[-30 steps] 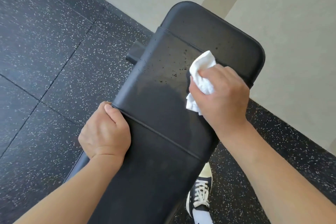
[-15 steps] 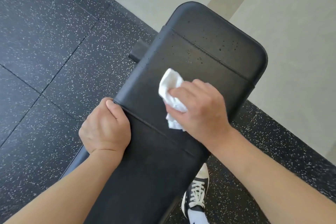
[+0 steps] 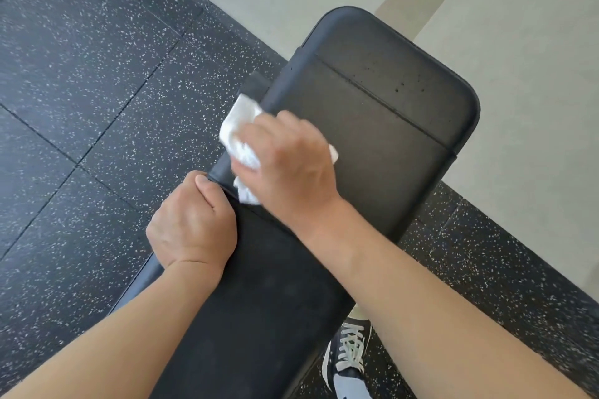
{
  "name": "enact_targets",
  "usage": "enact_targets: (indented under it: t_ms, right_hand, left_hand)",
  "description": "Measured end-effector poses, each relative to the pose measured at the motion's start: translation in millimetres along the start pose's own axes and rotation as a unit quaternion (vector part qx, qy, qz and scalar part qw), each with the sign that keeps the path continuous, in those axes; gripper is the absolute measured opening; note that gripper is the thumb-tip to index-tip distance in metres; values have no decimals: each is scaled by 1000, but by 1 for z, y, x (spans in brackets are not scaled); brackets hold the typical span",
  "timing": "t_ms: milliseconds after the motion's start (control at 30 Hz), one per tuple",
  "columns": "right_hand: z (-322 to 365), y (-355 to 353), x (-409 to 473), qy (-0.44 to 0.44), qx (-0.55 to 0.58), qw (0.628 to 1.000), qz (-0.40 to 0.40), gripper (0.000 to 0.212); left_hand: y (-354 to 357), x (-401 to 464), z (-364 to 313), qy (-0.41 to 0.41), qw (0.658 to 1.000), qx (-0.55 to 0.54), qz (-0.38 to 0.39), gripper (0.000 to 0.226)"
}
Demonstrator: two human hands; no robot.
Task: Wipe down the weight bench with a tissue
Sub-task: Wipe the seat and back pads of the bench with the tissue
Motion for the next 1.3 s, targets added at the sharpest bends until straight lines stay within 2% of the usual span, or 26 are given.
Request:
enact_targets:
  t_ms: [133, 200, 267, 367, 433, 533, 633, 733, 833, 900, 967, 1100, 1200, 1300]
  right_hand:
    - [-5, -14, -56, -131, 3, 990, 43, 12]
    - [-31, -27, -63, -147, -18, 989, 26, 15]
    - [-63, -37, -50, -116, -41, 992, -17, 19]
    - [-89, -36, -8, 2, -66, 995, -70, 21]
    - [-85, -25, 22, 76, -65, 992, -70, 17]
    - [-56, 1, 62, 98, -70, 992, -28, 16]
    - [-14, 27, 72, 35, -104, 993, 39, 15]
    - [17, 24, 38, -52, -38, 997, 42, 18]
    - [10, 3, -10, -186, -20, 981, 45, 16]
    - [-19, -11, -26, -234, -39, 970, 44, 16]
    - [-57, -26, -21, -193, -71, 979, -4, 18]
    - [-94, -33, 17, 4, -98, 993, -66, 20]
    - [-66, -6, 54, 87, -89, 992, -25, 14]
    - [-18, 32, 81, 41, -118, 991, 54, 6]
  left_hand:
    - [1, 0, 2, -3, 1000, -5, 4, 41]
    - [1, 0, 1, 2, 1000, -8, 3, 38]
    - [2, 0, 2, 0, 1000, -6, 5, 37]
    - [3, 0, 4, -6, 1000, -14, 11, 37]
    - [3, 0, 3, -6, 1000, -18, 14, 36]
    - [2, 0, 1, -7, 1000, -25, 12, 36]
    - [2, 1, 2, -9, 1000, -24, 10, 39]
    - [2, 2, 2, -3, 1000, -18, 10, 45]
    - [2, 2, 1, 5, 1000, -8, 10, 48]
    - [2, 2, 0, 6, 1000, -10, 6, 45]
    - [1, 1, 0, 6, 1000, -12, 4, 41]
    - [1, 1, 2, 7, 1000, -10, 0, 42]
    - [0, 0, 0, 11, 1000, -7, -3, 44]
    - [1, 0, 0, 7, 1000, -1, -2, 43]
Point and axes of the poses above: each hand's wrist, its own x-axis towards the middle knuckle, its own y-axis out of the palm, z = x × y, the point moved 7 cm from there along x, towards the middle knuckle, and after that the axes turned 7 degrees about -x, right-handed, at the moved point
